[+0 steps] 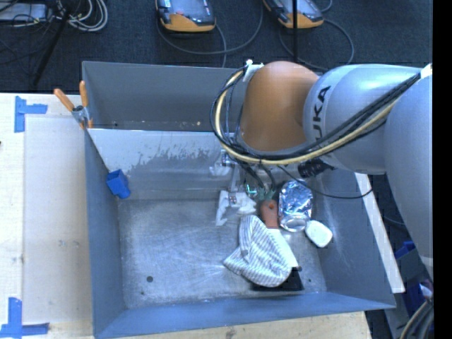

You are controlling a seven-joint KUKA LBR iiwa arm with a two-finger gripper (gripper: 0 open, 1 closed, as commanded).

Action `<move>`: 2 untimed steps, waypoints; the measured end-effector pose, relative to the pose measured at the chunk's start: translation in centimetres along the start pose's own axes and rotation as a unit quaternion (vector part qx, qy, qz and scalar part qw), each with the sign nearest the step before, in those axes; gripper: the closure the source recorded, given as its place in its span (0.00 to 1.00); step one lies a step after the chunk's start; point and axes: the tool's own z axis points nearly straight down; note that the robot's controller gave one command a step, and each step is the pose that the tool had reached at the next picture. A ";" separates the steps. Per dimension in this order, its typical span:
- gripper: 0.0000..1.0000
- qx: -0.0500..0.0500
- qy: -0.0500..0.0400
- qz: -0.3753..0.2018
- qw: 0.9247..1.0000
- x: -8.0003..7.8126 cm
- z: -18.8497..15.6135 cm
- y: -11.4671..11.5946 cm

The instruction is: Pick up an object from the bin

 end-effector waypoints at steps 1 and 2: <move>0.00 0.000 -0.004 0.001 1.000 -0.2 -0.5 0.0; 0.00 -0.001 -0.006 0.016 1.000 0.3 5.6 -6.4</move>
Offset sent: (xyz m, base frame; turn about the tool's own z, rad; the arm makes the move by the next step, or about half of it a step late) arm -0.0057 -0.0865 -0.0765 0.0449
